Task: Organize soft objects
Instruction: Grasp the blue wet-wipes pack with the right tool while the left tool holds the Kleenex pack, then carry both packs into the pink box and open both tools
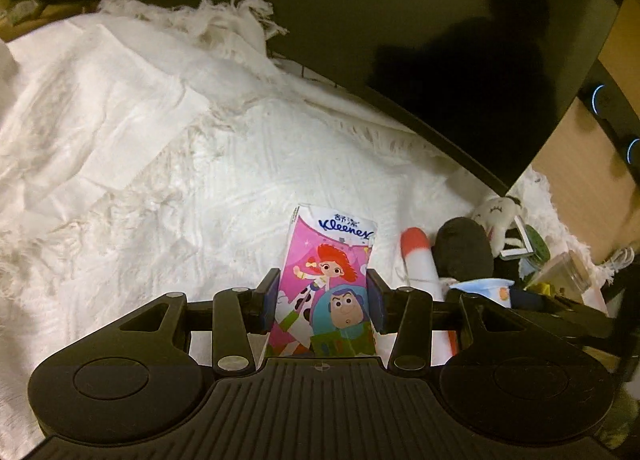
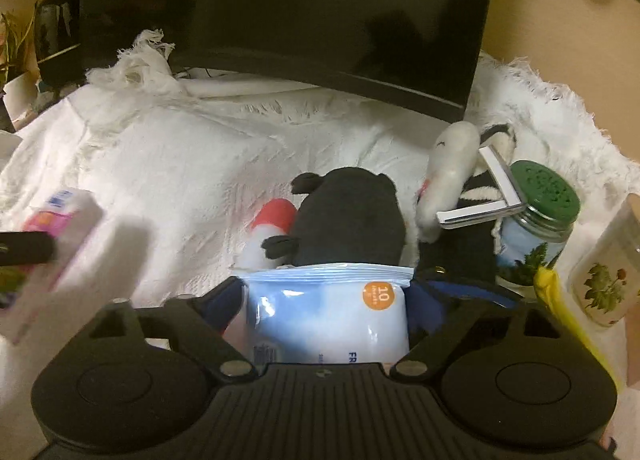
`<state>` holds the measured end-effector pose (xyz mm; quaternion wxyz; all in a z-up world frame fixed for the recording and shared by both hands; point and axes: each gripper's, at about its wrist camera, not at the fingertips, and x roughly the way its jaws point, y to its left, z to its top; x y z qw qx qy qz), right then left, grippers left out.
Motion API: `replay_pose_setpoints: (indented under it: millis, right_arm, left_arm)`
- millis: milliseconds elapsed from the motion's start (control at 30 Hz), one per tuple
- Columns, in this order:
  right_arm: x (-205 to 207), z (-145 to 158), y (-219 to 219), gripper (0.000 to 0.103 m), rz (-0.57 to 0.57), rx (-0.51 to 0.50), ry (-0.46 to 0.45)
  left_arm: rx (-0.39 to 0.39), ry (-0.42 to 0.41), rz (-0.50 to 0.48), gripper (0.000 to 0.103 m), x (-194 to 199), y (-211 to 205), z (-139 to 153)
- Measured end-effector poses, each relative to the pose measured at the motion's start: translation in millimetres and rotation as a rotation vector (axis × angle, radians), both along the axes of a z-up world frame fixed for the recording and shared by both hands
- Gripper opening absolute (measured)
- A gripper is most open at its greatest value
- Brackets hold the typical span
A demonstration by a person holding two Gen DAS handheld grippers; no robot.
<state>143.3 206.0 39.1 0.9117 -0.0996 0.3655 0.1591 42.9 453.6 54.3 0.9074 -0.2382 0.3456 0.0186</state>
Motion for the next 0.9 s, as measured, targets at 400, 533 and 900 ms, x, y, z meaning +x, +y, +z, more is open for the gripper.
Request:
replay_pose_setpoints:
  millis: [400,533,900]
  right_arm:
    - [-8,73,-43,0.082,0.039,0.186,-0.038]
    - [-13,115,-75,0.082,0.02,0.261,-0.113]
    - [-47,234,-234,0.082,-0.167,0.258,-0.394]
  left_arm:
    - [0.036,-0.035,-0.083,0.048,36,-34,18]
    - [0.116,-0.139,-0.094,0.048,54,-50,62]
    - [0.095,-0.349,-0.356,0.049,100,-199,138]
